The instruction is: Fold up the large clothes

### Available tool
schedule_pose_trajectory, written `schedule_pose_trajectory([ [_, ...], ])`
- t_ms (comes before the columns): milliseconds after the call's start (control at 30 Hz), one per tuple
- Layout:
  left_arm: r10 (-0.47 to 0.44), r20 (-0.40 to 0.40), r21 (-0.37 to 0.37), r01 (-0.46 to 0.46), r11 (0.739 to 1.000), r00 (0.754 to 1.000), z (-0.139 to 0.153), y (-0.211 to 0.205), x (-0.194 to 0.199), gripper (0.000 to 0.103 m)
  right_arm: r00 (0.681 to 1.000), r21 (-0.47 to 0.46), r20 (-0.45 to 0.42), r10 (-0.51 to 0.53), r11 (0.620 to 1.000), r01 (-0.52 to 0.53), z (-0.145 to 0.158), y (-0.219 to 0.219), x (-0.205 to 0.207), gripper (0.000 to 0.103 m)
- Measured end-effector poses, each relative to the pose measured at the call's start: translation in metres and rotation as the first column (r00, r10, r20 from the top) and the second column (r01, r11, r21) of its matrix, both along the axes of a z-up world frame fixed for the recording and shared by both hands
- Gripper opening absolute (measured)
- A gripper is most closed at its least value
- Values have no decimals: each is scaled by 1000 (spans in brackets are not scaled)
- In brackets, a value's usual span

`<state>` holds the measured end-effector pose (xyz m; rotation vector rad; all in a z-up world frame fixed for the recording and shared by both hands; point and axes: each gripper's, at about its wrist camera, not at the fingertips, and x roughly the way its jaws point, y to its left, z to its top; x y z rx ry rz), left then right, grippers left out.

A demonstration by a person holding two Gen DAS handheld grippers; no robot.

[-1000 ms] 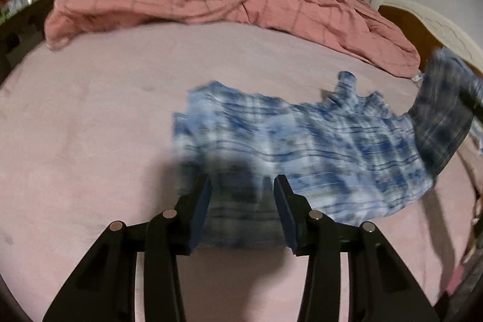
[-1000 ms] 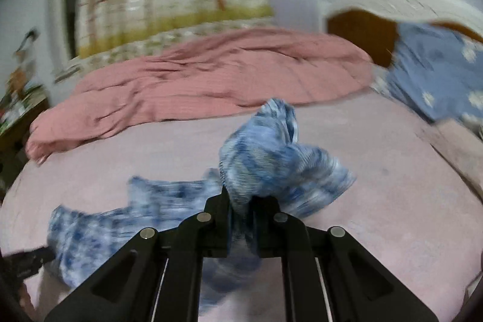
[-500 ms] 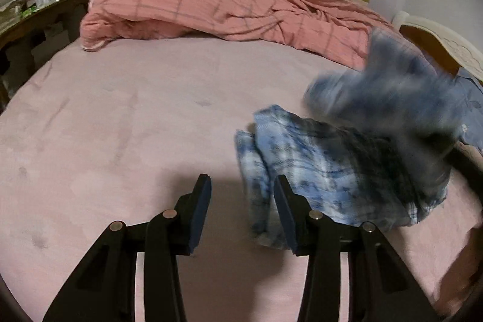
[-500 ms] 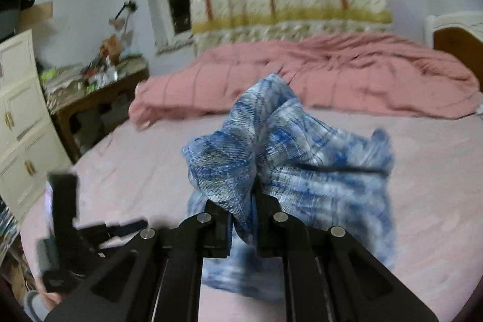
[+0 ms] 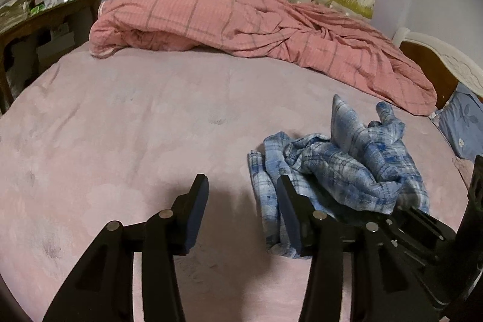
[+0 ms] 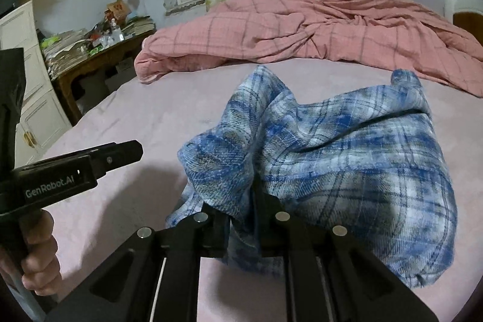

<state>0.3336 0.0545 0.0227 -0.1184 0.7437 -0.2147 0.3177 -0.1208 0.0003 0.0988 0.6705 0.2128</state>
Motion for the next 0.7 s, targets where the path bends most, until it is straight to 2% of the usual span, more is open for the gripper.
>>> schedule_pose_trajectory([
  [300,-9,57,11,8,1000,998,11,-5,-10,56,1000,-95,10,-19,995,20,1,4,-15,21],
  [367,-13,61,5,13,1000,998,12,-3,-10,59,1000,-134,10,-11,991,12,1,8,-18,29],
  [433,-14,66,1,14,1000,998,13,-3,-11,61,1000,-187,14,16,982,-13,1,15,-24,48],
  [533,-23,71,-12,24,1000,997,15,-1,-12,64,998,-250,36,56,967,-46,1,23,-40,68],
  [600,-31,72,-33,34,999,997,16,1,-12,71,996,-274,66,63,961,-42,4,23,-55,68],
  [700,-29,89,-40,33,999,996,18,1,-15,73,996,-258,71,45,966,-25,10,6,-72,69],
])
